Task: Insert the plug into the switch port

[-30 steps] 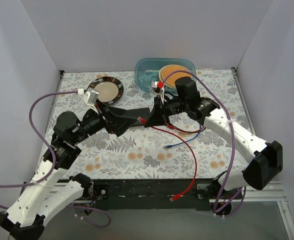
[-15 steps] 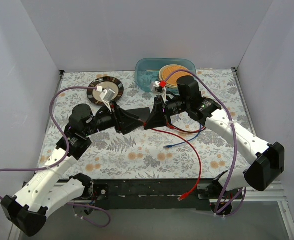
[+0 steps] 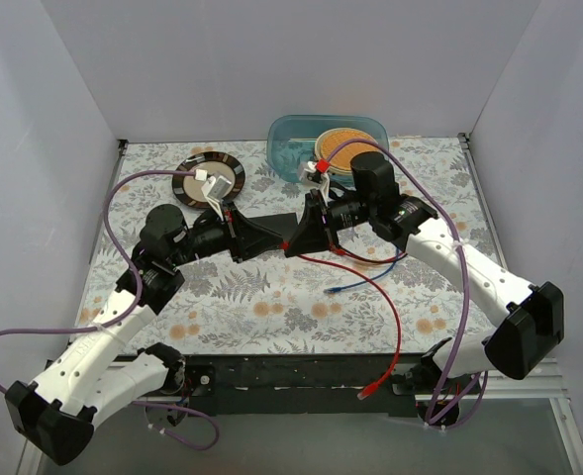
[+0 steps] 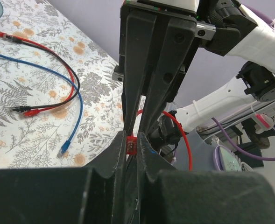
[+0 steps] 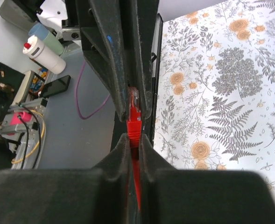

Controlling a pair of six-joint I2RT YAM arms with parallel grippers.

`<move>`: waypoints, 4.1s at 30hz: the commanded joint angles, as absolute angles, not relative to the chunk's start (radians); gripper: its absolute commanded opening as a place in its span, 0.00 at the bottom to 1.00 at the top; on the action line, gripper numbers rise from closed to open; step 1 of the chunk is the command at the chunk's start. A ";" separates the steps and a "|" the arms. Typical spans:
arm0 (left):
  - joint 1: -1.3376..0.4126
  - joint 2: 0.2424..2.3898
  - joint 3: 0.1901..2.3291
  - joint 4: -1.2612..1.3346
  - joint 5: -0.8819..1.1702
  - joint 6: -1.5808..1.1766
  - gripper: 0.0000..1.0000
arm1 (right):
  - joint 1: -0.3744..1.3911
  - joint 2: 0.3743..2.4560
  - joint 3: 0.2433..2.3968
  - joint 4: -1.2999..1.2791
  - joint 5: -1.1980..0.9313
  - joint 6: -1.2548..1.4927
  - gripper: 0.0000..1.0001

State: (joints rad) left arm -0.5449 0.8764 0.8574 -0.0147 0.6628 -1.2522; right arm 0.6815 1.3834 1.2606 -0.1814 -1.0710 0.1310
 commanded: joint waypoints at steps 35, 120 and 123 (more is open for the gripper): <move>-0.549 0.976 1.029 -0.273 0.385 -1.447 0.00 | 1.066 1.293 1.404 -0.382 0.262 -0.025 0.64; -0.454 1.956 1.372 -0.232 -0.041 -1.063 0.98 | 0.696 1.802 1.112 -0.061 -0.043 0.298 0.01; -0.454 1.936 1.307 -0.230 -0.006 -1.066 0.98 | 0.696 1.838 1.138 -0.072 -0.032 0.291 0.01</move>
